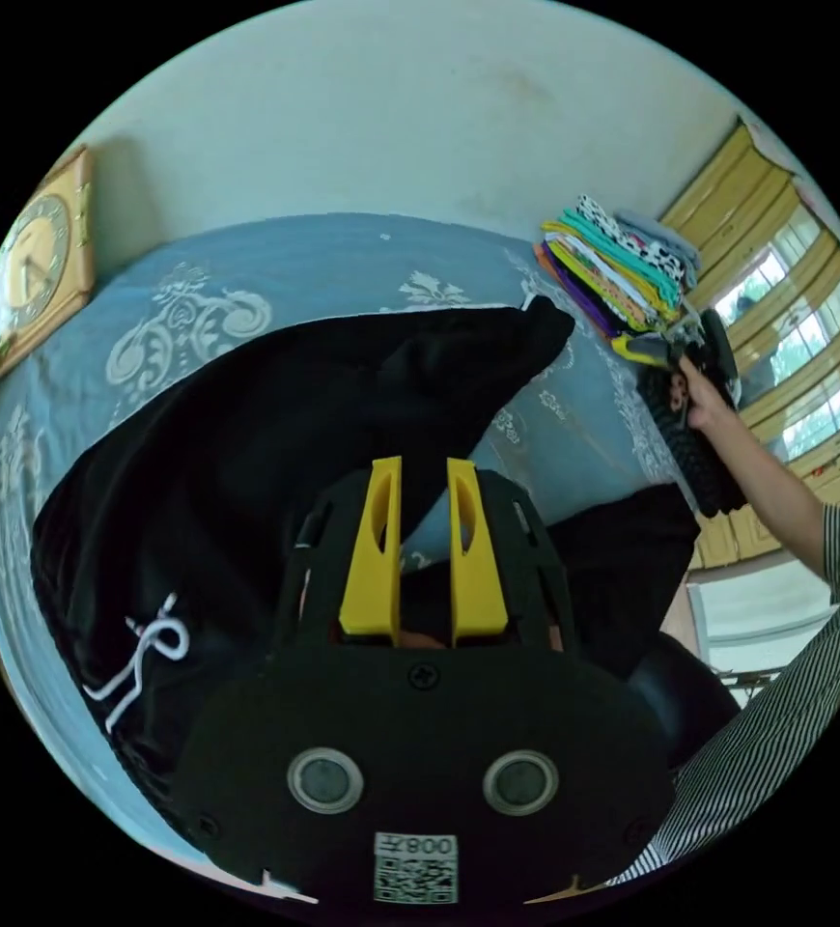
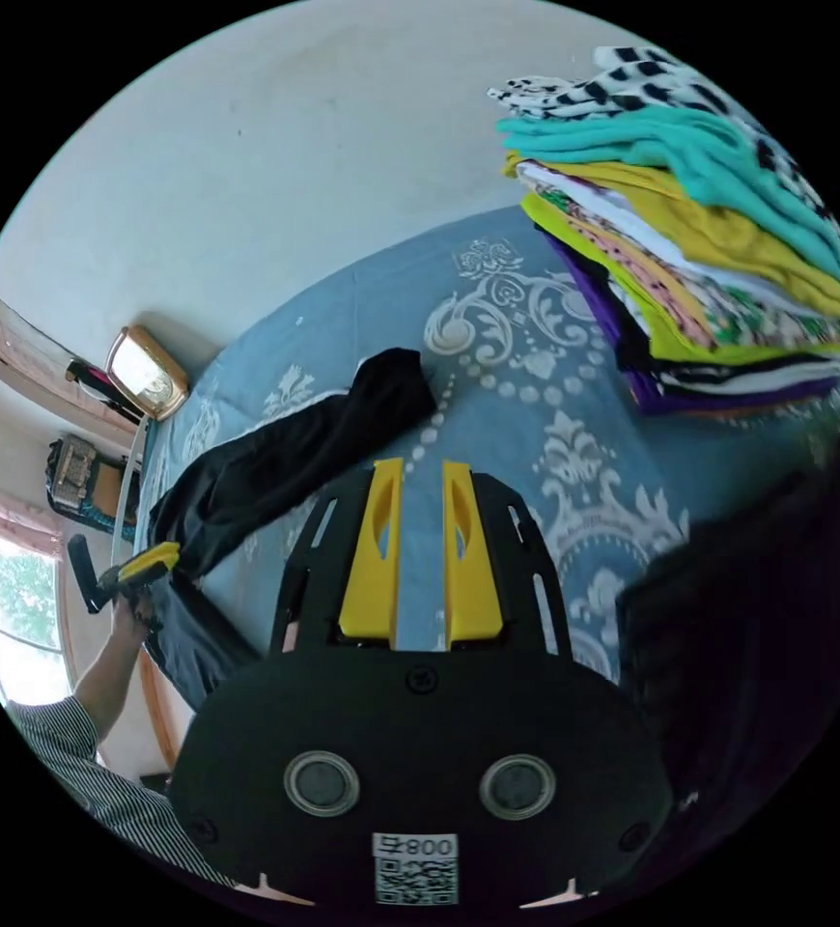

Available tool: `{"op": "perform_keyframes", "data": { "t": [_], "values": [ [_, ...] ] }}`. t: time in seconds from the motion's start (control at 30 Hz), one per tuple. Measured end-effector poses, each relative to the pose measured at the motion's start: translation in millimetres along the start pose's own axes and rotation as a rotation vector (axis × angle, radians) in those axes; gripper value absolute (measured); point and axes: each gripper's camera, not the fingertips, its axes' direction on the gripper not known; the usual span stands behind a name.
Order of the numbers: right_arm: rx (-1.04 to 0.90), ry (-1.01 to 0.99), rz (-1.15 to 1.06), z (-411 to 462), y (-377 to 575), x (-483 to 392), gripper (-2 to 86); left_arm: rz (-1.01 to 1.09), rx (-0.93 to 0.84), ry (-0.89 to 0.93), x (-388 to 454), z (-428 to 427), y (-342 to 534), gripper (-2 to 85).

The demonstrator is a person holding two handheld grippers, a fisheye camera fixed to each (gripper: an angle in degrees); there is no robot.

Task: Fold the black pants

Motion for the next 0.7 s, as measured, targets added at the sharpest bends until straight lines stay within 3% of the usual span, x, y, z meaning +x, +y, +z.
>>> {"op": "perform_keyframes", "data": {
  "t": [0.17, 0.4, 0.6, 0.7],
  "values": [
    [-0.012, 0.013, -0.057, 39.8, -62.2, 5.3, 8.2, 0.099, -0.124, -0.091, 11.8, 61.3, -13.2, 7.9],
    [-0.049, -0.064, -0.109, 65.5, -107.0, 7.1, 3.4, 0.105, -0.103, -0.140, 7.6, 86.3, -35.7, 2.9],
    [0.019, -0.133, -0.183, 10.6, -160.1, -20.0, 0.5, 0.077, 0.014, -0.016, -6.6, 63.3, -66.3, 1.6],
    [0.032, -0.073, -0.270, -24.0, -186.1, -45.1, 0.3, 0.094, 0.055, 0.021, -10.7, 48.4, -77.7, 1.4]
  ]
}}
